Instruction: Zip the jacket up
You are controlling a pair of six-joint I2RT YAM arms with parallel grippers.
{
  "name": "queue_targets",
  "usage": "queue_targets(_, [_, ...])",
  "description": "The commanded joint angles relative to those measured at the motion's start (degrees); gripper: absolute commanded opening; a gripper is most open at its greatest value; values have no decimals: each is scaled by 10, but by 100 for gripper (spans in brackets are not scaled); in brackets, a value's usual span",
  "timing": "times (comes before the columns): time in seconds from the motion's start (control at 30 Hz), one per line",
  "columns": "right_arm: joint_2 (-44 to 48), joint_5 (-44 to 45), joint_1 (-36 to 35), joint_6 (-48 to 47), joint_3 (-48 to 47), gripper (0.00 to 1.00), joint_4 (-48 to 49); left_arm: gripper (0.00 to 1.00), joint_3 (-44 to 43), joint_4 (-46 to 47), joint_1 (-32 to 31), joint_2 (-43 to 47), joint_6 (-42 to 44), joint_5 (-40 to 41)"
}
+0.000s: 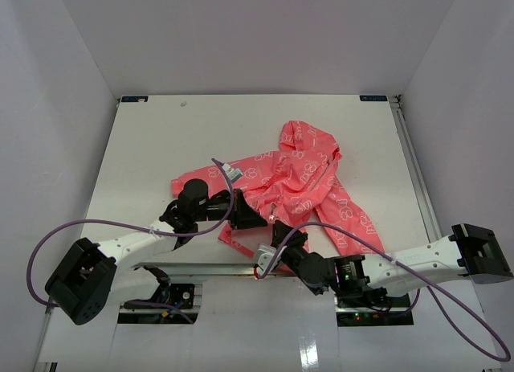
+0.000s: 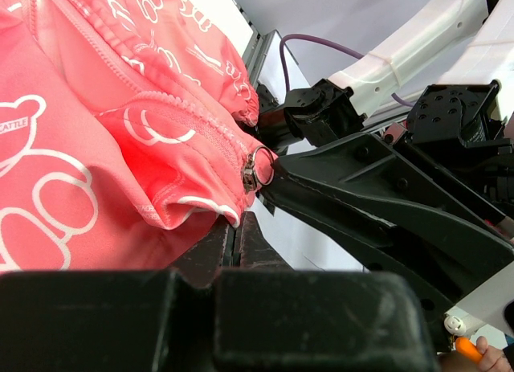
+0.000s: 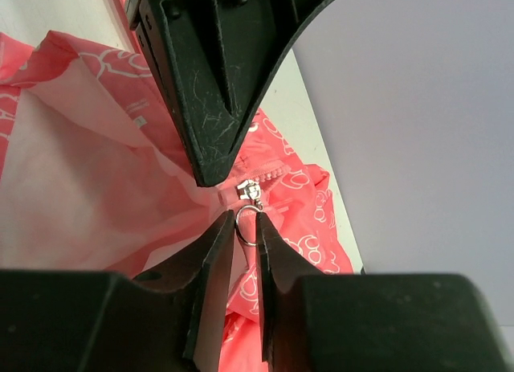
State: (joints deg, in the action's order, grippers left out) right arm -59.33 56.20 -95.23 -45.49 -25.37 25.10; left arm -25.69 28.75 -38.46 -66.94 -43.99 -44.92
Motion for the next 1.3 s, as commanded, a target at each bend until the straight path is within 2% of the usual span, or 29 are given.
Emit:
queue_targets(0.0, [17, 15, -1, 2, 3, 20, 38, 0, 4, 3, 2, 19, 8, -4])
queue_targets(0.3, [18, 5, 0, 10, 8, 18, 38, 0, 4, 3, 1, 18, 9, -6])
queue_targets(0.7, [14, 10, 0, -4, 0, 31, 57, 0, 4, 2, 1, 17, 10, -5])
queue_targets(0.83, [10, 10, 3, -11, -4, 33, 68, 0, 4, 2, 1, 17, 12, -3])
queue_targets(0.97, [6, 12, 7, -23, -4, 27, 79, 0, 2, -2, 2, 17, 14, -3])
queue_targets(1.27, [5, 7, 13, -27, -5, 22, 85, 0, 3, -3, 1, 20, 15, -1])
